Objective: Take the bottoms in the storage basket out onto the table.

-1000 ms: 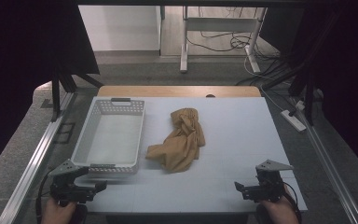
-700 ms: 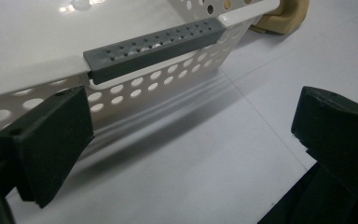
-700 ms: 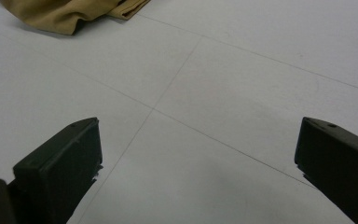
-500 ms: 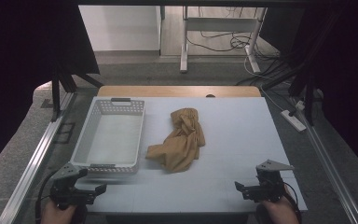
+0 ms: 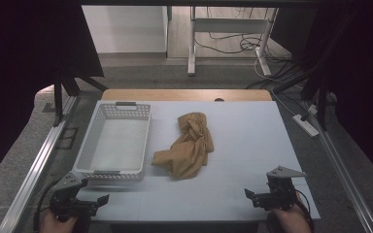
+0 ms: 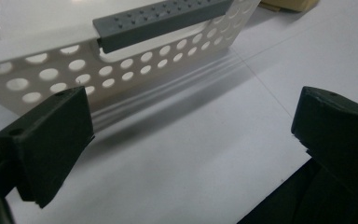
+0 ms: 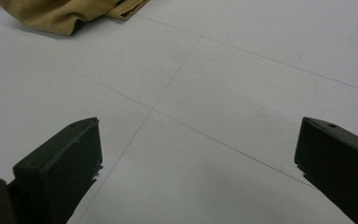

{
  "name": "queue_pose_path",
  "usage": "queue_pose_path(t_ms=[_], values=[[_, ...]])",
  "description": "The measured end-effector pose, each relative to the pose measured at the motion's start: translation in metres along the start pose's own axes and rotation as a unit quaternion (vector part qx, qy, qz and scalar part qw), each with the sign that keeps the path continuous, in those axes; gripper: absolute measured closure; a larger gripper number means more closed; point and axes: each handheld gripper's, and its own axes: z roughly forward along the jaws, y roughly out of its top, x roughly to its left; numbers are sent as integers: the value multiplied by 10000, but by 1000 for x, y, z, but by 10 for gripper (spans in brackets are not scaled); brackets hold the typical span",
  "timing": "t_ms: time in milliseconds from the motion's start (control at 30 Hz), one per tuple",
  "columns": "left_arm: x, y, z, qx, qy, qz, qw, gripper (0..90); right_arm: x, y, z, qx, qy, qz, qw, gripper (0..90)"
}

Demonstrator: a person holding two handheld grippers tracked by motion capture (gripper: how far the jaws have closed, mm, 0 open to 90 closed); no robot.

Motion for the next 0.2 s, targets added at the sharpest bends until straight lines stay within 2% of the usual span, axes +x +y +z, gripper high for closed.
queue_pose_path(t_ms=[100,200], values=[[1,0,0,58,0,-16,10000,0,0,0,0,-1,-4,-10,10000,11],[1,1,0,13,-40,-50,10000,0,0,0,0,20,-16,-29,10000,12]])
